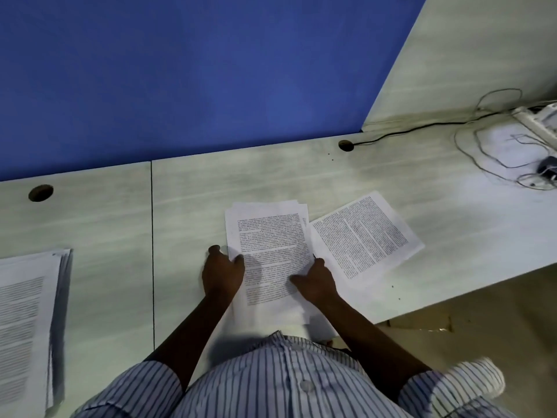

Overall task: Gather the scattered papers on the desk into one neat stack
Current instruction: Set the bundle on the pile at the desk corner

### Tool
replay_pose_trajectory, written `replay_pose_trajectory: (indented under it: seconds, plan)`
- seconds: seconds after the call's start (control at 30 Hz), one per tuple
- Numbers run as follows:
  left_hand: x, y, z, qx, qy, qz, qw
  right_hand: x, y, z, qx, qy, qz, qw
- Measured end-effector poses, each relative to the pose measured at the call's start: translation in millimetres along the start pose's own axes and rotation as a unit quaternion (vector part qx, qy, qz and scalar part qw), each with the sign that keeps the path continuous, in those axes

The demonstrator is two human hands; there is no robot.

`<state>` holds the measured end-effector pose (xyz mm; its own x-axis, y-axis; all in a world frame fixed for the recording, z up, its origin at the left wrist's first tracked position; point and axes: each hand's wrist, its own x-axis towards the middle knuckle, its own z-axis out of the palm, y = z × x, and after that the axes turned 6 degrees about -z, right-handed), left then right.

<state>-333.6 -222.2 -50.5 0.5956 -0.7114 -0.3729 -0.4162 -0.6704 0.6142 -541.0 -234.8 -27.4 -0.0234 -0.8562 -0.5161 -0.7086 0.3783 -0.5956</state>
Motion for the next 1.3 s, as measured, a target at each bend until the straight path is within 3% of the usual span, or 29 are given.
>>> replay_pose_trajectory:
  seconds: [0.2, 0.37, 0.5, 0.7, 0.8, 0.87, 0.97, 1.07, 1.13, 1.3]
  plan:
    - [-5.7, -1.7, 1.3, 0.023, 0.007, 0.029, 0.999, 6.1, 3.5, -1.3, 0.132, -0.022, -0.006, 0.991]
    - [-6.6, -7.0, 5.0, 0.033, 0.018, 0.049, 0.998, 1.2, -2.0, -6.4, 0.094, -0.029, -0.120, 0.988]
    - [-4.9, -7.0, 4.9, -0.036, 0.021, 0.011, 0.999, -2.5, -7.2, -10.9, 0.105, -0.044, -0.192, 0.975]
    - [-2.6, -0.2, -4.3, -0.120, 0.028, -0.058, 0.991, -3.0, -7.3, -35.6, 0.326, -0.109, -0.136, 0.929]
    - [-1.6, 9.1, -17.2, -0.117, -0.069, -0.070, 0.988, 0.4, -4.6, -44.1, 0.445, -0.152, -0.090, 0.878]
    - [-8.5, 17.3, -28.1, -0.229, -0.209, -0.132, 0.942, 1.1, -5.1, -47.2, 0.482, -0.189, -0.069, 0.853]
    - [-19.1, 15.8, -34.3, -0.364, -0.416, -0.202, 0.808, -2.6, -10.6, -52.8, 0.493, -0.237, -0.069, 0.834]
    - [-26.1, 10.1, -30.7, -0.416, -0.470, -0.204, 0.751, -2.6, -17.4, -58.2, 0.468, -0.268, -0.077, 0.839]
    - [-32.6, 12.9, -30.7, -0.458, -0.446, -0.193, 0.744, -1.2, -20.3, -61.7, 0.452, -0.280, -0.086, 0.843]
    - [-32.1, 9.7, -28.1, -0.466, -0.386, -0.195, 0.772, 8.9, -26.6, -74.3, 0.415, -0.286, -0.117, 0.856]
